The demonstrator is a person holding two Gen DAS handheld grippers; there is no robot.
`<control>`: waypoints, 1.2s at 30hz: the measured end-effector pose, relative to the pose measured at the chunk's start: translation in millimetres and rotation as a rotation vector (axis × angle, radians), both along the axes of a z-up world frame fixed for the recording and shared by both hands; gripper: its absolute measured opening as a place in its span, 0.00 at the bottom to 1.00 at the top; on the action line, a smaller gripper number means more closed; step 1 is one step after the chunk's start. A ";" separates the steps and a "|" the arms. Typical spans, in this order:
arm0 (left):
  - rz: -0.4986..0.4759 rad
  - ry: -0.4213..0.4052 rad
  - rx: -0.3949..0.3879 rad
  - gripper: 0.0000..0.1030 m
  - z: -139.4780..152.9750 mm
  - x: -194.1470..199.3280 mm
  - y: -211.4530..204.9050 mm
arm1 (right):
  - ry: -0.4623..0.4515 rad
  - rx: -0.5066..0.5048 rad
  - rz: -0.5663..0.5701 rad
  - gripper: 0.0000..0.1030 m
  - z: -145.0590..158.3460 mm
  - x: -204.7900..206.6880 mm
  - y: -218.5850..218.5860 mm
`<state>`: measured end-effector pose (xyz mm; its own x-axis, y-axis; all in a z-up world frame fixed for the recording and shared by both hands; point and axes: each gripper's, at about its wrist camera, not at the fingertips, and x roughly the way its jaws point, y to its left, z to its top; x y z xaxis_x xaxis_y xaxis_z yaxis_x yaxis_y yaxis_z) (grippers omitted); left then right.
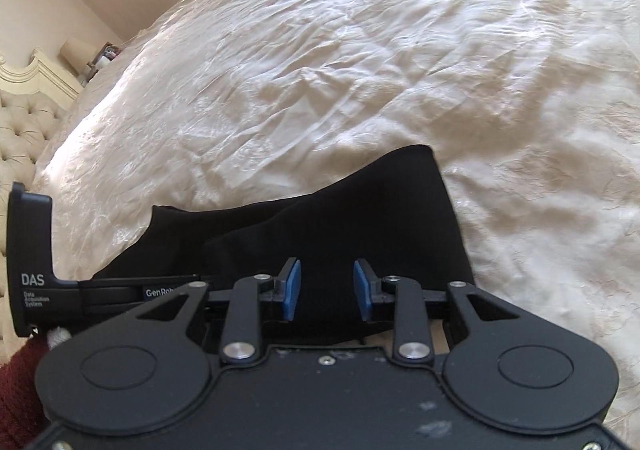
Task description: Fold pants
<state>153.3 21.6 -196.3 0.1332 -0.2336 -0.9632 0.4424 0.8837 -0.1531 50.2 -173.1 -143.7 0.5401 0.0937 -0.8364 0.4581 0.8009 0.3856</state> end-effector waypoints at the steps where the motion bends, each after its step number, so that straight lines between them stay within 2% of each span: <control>1: -0.002 -0.004 0.008 0.25 0.7 -0.9 -0.8 | 0.007 -0.009 0.000 0.14 -0.9 0.1 -4.0; 3: 0.002 0.000 0.014 0.26 2.6 -0.5 -2.3 | 0.024 -0.023 -0.001 0.08 -4.3 4.6 -11.6; 11: 0.051 0.022 0.010 0.26 6.5 1.3 1.1 | 0.023 -0.025 0.060 0.08 -20.9 41.7 -19.5; 13: 0.050 0.031 -0.003 0.26 8.0 0.5 0.5 | 0.065 -0.057 0.064 0.07 -31.8 48.6 -23.9; 16: 0.034 0.039 -0.014 0.26 7.7 -3.3 -7.2 | 0.165 -0.117 0.027 0.00 -52.6 47.8 -43.1; 20: -0.005 0.004 0.021 0.27 7.4 -10.0 -17.1 | 0.217 -0.122 -0.022 0.00 -67.9 36.3 -68.4; 22: 0.001 0.003 0.016 0.27 10.1 -10.8 -15.2 | 0.228 -0.125 -0.043 0.06 -66.9 30.7 -76.8; 24: 0.021 0.005 0.002 0.27 14.2 -10.4 -10.4 | 0.202 -0.100 -0.068 0.06 -58.7 25.0 -82.6; 26: 0.043 -0.003 -0.018 0.27 19.6 -10.9 -3.8 | 0.128 -0.088 -0.071 0.06 -41.8 18.7 -83.7; 28: 0.067 -0.009 -0.036 0.27 25.2 -12.2 3.5 | 0.052 -0.082 -0.041 0.07 -27.4 18.2 -79.7; 30: 0.095 -0.016 -0.046 0.27 31.8 -14.9 13.3 | 0.019 -0.055 0.004 0.08 -23.5 26.1 -74.7; 34: 0.155 -0.025 -0.020 0.27 40.1 -21.8 35.1 | 0.051 -0.031 0.044 0.07 -44.1 54.8 -69.5; 36: 0.186 -0.024 0.003 0.27 42.3 -26.0 47.8 | 0.103 -0.029 0.036 0.00 -61.3 64.8 -73.4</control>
